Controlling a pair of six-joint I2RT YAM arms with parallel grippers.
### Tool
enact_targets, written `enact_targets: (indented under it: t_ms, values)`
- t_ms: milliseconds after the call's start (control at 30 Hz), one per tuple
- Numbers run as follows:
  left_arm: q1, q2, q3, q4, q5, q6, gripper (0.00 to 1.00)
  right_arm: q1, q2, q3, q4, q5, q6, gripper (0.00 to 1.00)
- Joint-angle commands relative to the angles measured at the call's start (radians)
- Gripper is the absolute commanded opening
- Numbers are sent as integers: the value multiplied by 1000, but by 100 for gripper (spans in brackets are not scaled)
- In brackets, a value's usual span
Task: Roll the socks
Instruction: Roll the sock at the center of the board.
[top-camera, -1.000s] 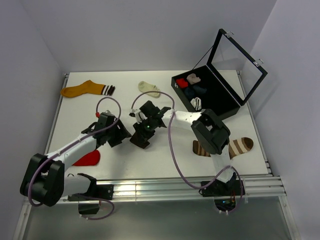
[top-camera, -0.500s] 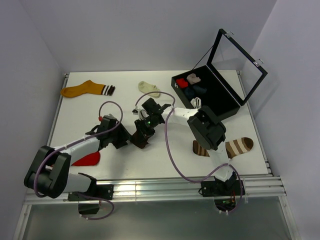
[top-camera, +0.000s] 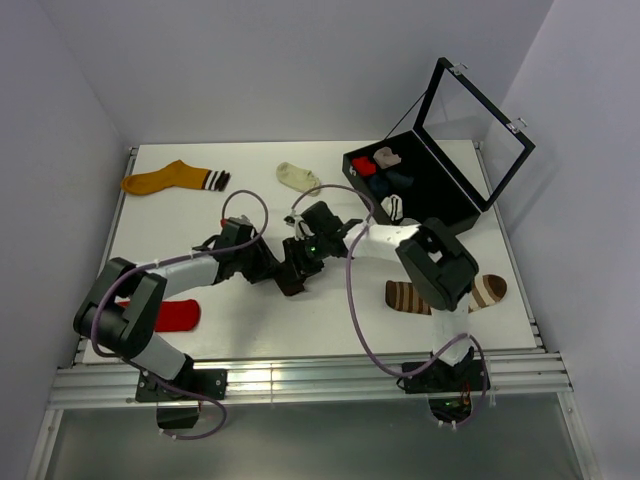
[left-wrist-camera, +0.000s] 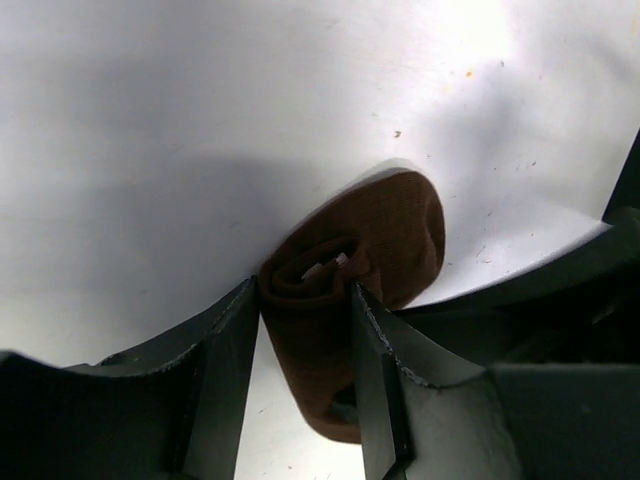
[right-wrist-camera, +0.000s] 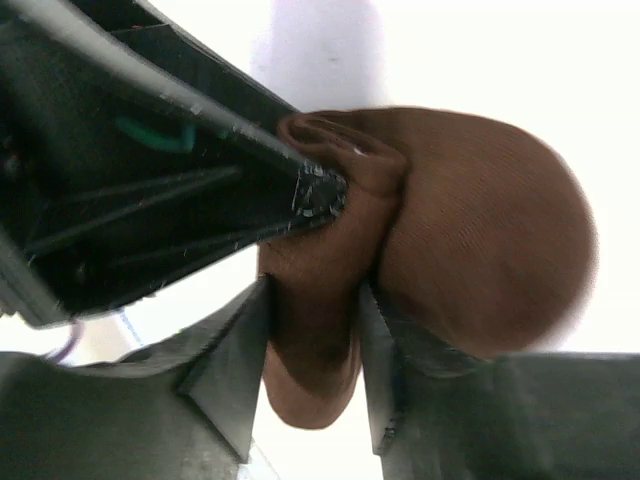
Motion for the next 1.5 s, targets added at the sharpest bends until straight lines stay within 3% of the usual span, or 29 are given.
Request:
enact_targets:
  t_ms: [0, 100, 300, 567, 1033, 1267, 1467]
  values:
    - [-11, 41, 33, -34, -47, 46, 46, 20, -137, -62, 48, 188, -34, 49]
    - [-14, 58, 53, -40, -47, 49, 46, 49, -240, -108, 76, 376, -77, 56]
    - [-15, 92, 96, -81, -60, 34, 45, 161, -338, -155, 129, 573, -206, 59]
    - [-15, 104, 115, -103, -55, 26, 44, 328, -266, -137, 171, 763, -337, 60]
    - [-15, 106, 122, -124, -55, 48, 43, 391, -131, -151, 227, 1062, -415, 56]
    - [-17, 115, 135, -132, -49, 57, 43, 396, -219, -148, 217, 996, -426, 60]
    - [-17, 123, 147, -138, -46, 63, 43, 396, -196, -146, 218, 1021, -446, 61]
